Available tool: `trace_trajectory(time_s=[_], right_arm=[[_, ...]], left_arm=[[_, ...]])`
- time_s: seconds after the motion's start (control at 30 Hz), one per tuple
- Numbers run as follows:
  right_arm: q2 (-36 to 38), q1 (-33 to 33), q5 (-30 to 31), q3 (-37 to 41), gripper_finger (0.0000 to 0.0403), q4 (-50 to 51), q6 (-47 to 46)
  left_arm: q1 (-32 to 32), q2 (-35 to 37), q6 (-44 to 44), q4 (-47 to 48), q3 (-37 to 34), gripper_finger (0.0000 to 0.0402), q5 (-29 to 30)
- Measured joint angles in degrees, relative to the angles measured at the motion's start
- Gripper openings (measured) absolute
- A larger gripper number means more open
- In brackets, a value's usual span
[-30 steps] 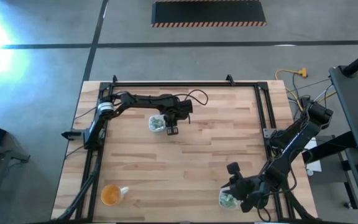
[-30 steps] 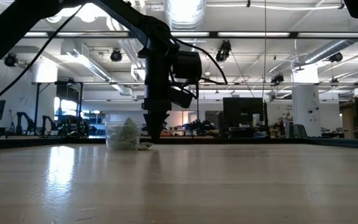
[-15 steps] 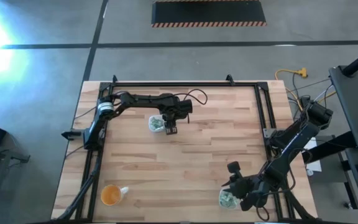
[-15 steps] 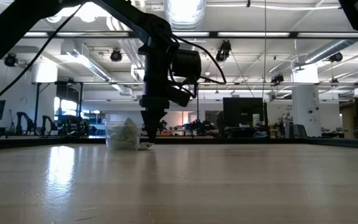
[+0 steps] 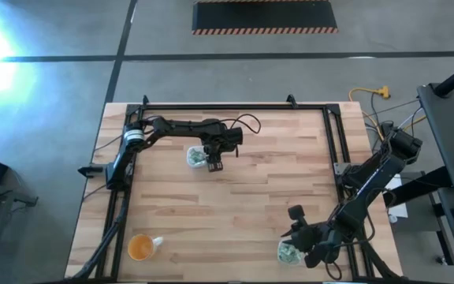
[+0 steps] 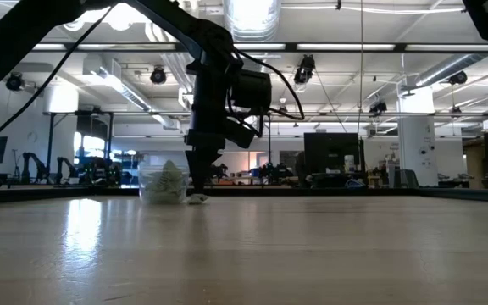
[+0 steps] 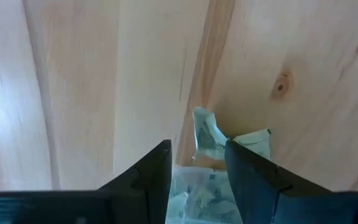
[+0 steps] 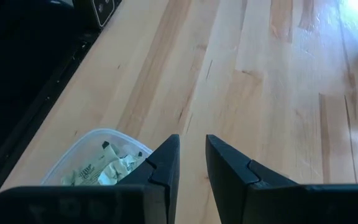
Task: Pick and place Stevia / Truvia into bins
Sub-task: Put the stevia packet into the top transparent container
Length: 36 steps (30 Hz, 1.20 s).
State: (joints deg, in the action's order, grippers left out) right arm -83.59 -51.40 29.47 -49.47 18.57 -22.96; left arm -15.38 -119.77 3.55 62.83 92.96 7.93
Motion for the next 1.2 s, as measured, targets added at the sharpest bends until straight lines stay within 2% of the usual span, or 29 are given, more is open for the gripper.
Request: trace_trajectory(time_s=[0.37, 0.97, 1.07, 1.2], right_arm=[[0.02, 0.0, -0.04, 0.0, 0.0068, -0.07, 0.0], [0.02, 0.0, -0.07, 0.0, 0.0068, -0.15, 0.02], [0.07, 0.0, -0.07, 0.0, 0.0068, -0.15, 0.02], [0.07, 0.0, -0.07, 0.0, 0.0068, -0.15, 0.0]], left_arm=[[-0.02, 0.0, 1.29, -3.88, -0.99, 0.0133, -1.89], [-0.11, -2.17, 3.43, -4.35, -1.33, 0.0131, -1.96], [-0.09, -2.07, 3.63, -4.41, -1.08, 0.0119, -2.12], [-0.09, -2.05, 4.83, -4.51, -1.06, 0.0073, -3.18]])
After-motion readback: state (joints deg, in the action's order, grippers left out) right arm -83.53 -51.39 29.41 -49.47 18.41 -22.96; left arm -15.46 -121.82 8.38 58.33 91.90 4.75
